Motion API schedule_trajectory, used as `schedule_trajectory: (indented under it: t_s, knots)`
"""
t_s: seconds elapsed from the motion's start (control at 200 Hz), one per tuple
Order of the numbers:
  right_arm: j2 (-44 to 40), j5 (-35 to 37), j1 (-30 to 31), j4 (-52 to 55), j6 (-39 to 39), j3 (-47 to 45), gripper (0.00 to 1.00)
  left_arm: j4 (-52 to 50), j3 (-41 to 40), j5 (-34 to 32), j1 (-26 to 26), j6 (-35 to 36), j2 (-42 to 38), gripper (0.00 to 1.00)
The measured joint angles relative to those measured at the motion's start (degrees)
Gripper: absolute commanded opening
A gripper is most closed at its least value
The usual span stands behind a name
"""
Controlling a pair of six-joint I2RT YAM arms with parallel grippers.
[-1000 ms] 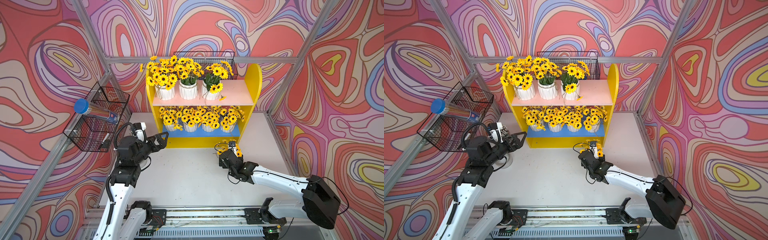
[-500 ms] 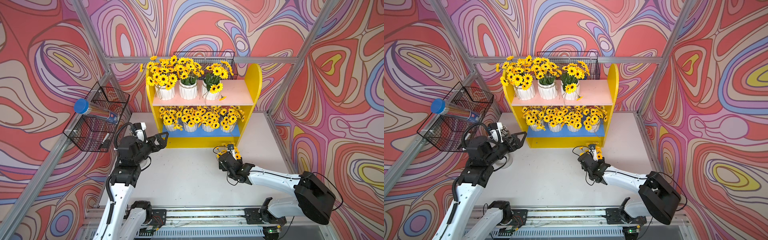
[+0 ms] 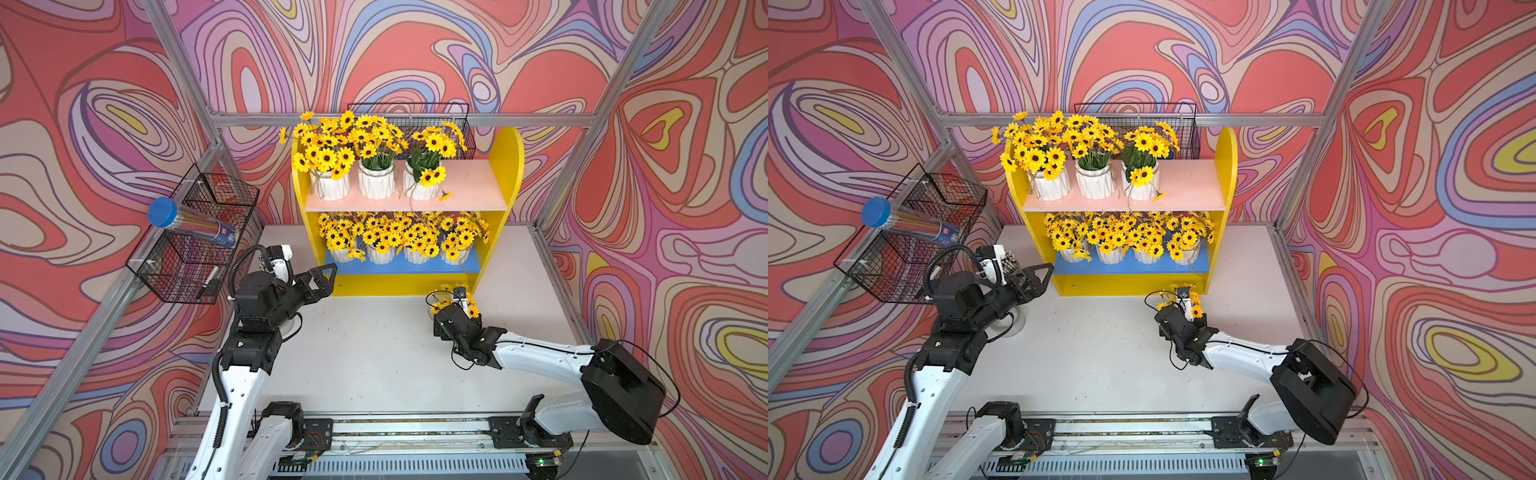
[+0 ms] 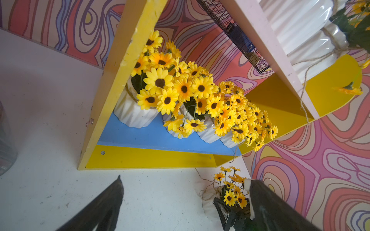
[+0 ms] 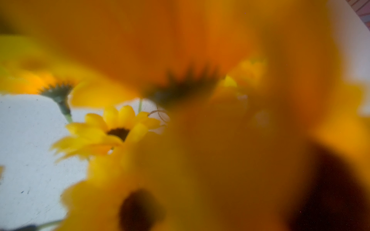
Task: Take the sunflower pots off the shelves
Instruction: Place the sunflower pot at the center of the board.
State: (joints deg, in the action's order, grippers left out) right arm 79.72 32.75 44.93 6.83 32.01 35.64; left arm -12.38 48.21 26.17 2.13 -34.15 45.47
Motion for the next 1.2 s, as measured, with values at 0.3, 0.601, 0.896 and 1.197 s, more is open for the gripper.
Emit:
schedule_trajectory:
  t_s: [0.3, 0.601, 0.896, 1.197]
  knots:
    - [-0.1, -1.7, 0.0, 1.1, -1.1, 0.9, 0.98, 0.0, 0.0, 0.0, 0.0, 0.0, 0.0, 1.0]
    - [-6.6, -0.7, 0.0, 7.0, -1.8, 5.0, 0.98, 0.0, 0.0, 0.0, 0.0, 0.0, 0.0, 1.0]
    - [-10.9, 0.0, 0.0, 10.9, -6.1, 11.1, 0.98, 0.0, 0.0, 0.0, 0.0, 0.0, 0.0, 1.0]
    - [-13.6, -0.7, 0.0, 13.4, -13.7, 24.5, 0.98, 0.0, 0.0, 0.0, 0.0, 0.0, 0.0, 1.0]
